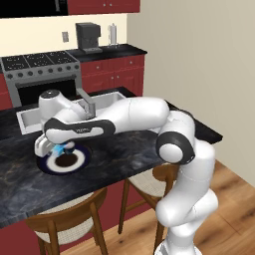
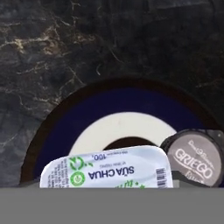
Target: Place two yogurt containers on each plate.
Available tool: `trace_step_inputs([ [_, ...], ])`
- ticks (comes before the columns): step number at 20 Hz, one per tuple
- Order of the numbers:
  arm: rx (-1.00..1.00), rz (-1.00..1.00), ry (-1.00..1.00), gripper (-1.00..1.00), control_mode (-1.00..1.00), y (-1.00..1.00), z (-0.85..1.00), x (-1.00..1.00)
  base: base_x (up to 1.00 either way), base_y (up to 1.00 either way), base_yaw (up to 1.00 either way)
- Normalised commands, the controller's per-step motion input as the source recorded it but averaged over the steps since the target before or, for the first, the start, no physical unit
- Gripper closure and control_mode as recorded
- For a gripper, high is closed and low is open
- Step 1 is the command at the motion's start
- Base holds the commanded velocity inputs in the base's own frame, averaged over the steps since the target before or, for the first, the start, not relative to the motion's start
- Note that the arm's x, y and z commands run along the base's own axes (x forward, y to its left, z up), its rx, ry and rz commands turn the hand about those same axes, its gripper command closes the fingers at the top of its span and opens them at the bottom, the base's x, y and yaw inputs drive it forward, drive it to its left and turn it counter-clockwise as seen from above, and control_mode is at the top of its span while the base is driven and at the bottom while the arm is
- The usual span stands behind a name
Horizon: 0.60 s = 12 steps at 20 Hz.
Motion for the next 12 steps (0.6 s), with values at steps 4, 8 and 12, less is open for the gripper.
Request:
trace_step_inputs([
  [4, 0.00, 0.00, -0.04, -1.00, -1.00, 0.00, 0.02, -0.01, 0.00, 0.00, 0.00],
  [8, 0.00, 0.00, -0.03, -1.00, -1.00, -0.01, 0.08, -0.09, 0.00, 0.00, 0.00],
  [12, 0.21, 0.00, -0.42, -1.00, -1.00, -0.92, 0.35, -1.00, 0.00, 0.00, 0.00],
])
